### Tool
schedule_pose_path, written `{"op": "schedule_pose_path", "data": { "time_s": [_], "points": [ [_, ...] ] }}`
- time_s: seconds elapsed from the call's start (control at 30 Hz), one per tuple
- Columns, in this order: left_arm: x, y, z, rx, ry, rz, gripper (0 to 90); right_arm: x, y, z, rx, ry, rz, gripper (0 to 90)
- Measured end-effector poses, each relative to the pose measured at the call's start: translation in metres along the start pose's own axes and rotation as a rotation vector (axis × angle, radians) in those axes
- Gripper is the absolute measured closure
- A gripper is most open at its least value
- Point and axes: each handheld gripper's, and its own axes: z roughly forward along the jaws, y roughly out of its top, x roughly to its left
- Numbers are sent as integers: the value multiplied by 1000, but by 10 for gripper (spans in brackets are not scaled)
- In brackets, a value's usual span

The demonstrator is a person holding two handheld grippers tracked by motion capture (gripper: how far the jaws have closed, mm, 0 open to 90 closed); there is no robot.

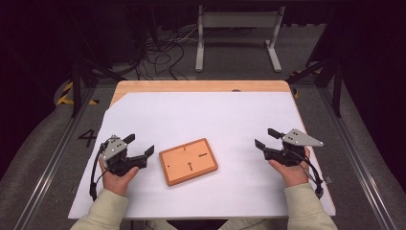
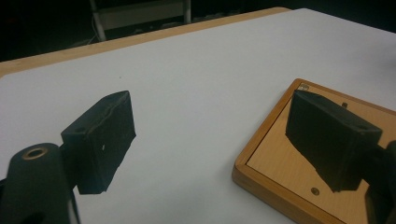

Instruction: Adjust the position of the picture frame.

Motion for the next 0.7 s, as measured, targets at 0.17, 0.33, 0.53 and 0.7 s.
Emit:
{"op": "schedule_pose_path", "data": {
  "time_s": [0.17, 0.33, 0.53, 0.7],
  "points": [
    [0, -1, 0, -2, 3, 2, 160, 0, 2, -2, -11, -5, 2, 339],
    [0, -1, 1, 8, 4, 2, 161, -1, 2, -2, -12, -1, 6, 339],
    [3, 2, 2, 17, 7, 0, 201, 0, 2, -3, -11, 4, 6, 344],
    [6, 7, 4, 35, 16, 4, 261, -1, 1, -6, -10, 0, 13, 344]
  ]
}}
